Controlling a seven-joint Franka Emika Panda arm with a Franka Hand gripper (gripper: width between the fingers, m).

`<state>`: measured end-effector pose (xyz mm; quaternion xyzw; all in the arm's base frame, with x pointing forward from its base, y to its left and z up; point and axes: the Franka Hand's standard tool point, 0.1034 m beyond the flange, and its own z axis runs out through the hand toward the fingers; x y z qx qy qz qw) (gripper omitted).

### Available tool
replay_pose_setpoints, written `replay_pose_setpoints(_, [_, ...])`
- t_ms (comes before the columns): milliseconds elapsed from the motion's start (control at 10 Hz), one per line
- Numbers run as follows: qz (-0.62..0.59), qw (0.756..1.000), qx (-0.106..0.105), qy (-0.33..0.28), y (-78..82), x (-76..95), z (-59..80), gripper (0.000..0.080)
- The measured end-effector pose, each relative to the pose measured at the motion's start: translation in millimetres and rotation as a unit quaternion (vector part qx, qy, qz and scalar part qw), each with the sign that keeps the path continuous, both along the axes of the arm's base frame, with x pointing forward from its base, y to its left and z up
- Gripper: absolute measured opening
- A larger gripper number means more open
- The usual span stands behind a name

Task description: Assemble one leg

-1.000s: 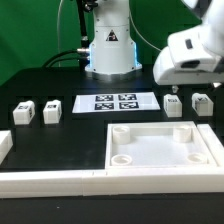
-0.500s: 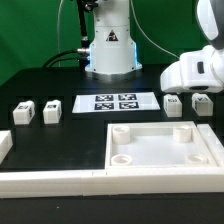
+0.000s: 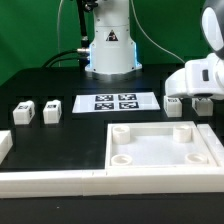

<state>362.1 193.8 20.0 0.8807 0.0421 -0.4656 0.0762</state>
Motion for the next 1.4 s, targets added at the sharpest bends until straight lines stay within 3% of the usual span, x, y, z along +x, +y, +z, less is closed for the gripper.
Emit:
replay_pose_setpoints(400, [-0.003,1.000,-0.005,-0.008,6.4,-3.9,-6.8,0.0648])
replay_pose_setpoints(1100, [-0.009,0.999,0.008,-0.033,8.6,5.3,-16.0,0.0648])
replay_pose_setpoints(1300, [-0.009,0.999,0.008,-0.033,8.5,5.6,-16.0,0.0407])
replay_pose_setpoints(1400, [-0.008,0.999,0.008,-0.032,8.0,5.7,-15.3,0.0407])
